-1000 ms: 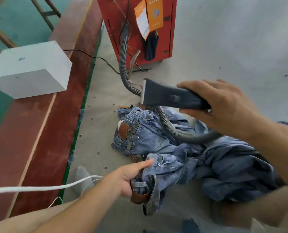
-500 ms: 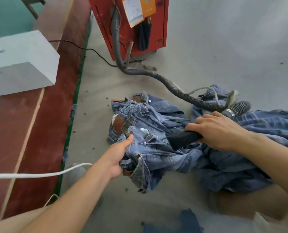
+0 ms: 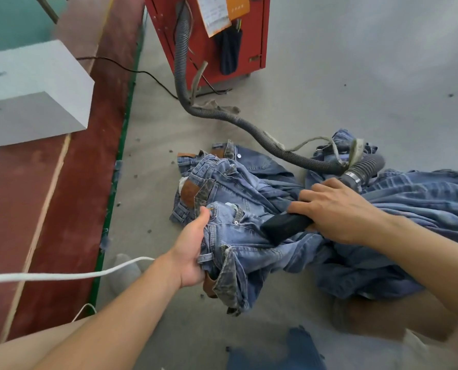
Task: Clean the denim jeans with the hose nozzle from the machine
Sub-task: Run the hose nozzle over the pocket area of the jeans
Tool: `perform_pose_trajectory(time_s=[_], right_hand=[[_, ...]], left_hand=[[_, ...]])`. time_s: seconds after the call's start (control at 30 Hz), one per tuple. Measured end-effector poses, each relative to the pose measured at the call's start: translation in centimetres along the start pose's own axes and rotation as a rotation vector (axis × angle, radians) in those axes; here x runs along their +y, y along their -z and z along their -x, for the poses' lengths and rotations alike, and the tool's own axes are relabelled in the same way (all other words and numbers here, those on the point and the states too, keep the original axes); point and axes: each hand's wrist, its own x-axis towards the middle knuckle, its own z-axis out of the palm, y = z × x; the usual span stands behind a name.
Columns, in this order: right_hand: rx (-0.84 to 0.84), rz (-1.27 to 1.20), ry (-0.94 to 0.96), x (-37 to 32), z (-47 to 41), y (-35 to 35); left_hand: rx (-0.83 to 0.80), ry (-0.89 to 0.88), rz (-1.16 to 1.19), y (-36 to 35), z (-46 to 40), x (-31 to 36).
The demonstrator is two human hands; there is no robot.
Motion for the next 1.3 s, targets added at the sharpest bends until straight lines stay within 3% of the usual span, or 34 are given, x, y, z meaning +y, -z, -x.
perform_pose_trajectory(time_s=[0.23, 0.37, 0.53, 0.63, 0.8, 0.97, 1.1, 1.2, 1.3], right_hand=[[0.157, -0.276, -0.113, 0.8, -0.2, 1.2], [0.089, -0.206, -0.131, 3.5, 0.8, 1.4], [0.049, -0.133, 0.002, 0.1, 0.4, 0.3], [0.127, -0.228, 0.047, -1.4, -0.2, 1.1], [0.162, -0.435, -0.069, -0.6, -0.3, 4.2], [0.071, -0.332, -0.027, -2.4, -0.7, 5.5], [0.202, -0.482, 0.041, -4.4, -1.1, 6.5], [0.289, -0.629, -0.043, -3.0, -1.1, 7.6], [0.233, -0.534, -0.13, -1.0, -0.5, 8.3]], left_hand=[[0.016, -0.08, 0.024, -0.3, 0.2, -0.2], [0.044, -0.108, 0.037, -0.4, 0.0, -0.3], [0.038, -0.129, -0.01, -1.1, 0.2, 0.1], [0.092, -0.174, -0.069, -1.2, 0.7, 1.2], [0.255, -0.212, -0.102, -1.4, 1.3, 2.6], [0.237, -0.187, -0.123, -1.7, 1.8, 2.5], [0.219, -0.167, -0.154, -1.4, 2.4, 2.3], [0.155, -0.168, -0.114, -1.4, 2.8, 2.2], [0.072, -0.201, -0.045, -1.3, 2.9, 2.3]])
